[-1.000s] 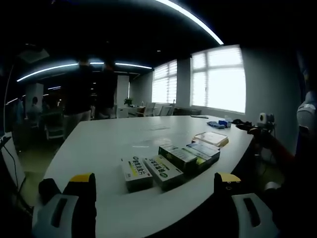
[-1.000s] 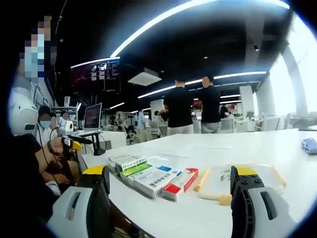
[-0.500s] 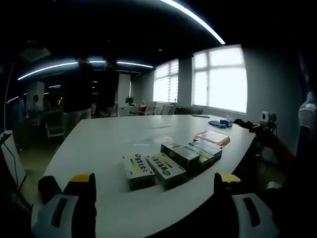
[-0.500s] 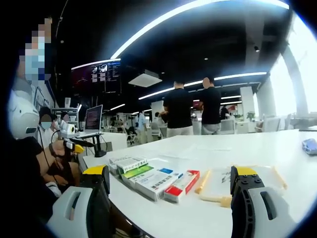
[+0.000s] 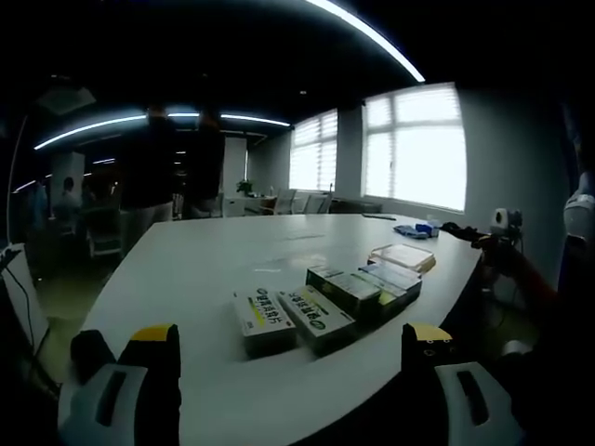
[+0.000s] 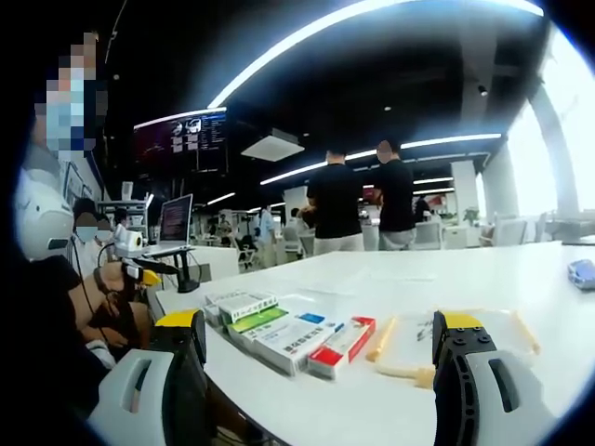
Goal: Arrange the small medicine boxes into an aligned row inside the storage area until every box is upright, visible, and separated from the surrounding clutter.
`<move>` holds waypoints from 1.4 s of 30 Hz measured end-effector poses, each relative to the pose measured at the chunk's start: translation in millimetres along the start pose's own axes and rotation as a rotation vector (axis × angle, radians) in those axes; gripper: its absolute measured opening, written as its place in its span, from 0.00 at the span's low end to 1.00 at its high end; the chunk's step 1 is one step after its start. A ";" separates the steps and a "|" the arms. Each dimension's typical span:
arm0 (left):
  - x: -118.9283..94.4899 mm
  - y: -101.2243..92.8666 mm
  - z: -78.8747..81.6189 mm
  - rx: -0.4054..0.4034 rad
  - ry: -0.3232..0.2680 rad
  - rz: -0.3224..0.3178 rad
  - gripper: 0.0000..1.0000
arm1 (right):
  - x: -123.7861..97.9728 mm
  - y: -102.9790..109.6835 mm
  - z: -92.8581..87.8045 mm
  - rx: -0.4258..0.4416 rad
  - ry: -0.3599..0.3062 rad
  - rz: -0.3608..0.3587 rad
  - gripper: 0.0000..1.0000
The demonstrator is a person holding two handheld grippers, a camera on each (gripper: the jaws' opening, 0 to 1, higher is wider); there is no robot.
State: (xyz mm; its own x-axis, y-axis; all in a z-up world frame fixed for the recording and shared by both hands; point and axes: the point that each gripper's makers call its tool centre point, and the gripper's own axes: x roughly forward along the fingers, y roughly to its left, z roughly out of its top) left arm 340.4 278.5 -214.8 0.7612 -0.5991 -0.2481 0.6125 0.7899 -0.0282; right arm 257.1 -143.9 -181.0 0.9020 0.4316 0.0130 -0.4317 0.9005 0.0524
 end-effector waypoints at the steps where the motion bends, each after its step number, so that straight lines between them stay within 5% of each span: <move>1: 0.3 0.1 0.0 0.000 0.000 0.000 0.99 | -0.1 0.1 0.2 0.000 -0.001 0.000 1.00; 42: 34.3 20.9 6.9 0.046 0.017 0.042 0.98 | -3.3 -7.0 -1.4 0.019 0.001 -0.016 0.99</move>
State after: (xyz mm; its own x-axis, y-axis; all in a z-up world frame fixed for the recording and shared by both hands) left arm 380.8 273.6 -217.2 0.7831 -0.5626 -0.2649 0.5892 0.8075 0.0267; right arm 257.1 -151.6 -182.8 0.9087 0.4174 0.0108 -0.4170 0.9061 0.0715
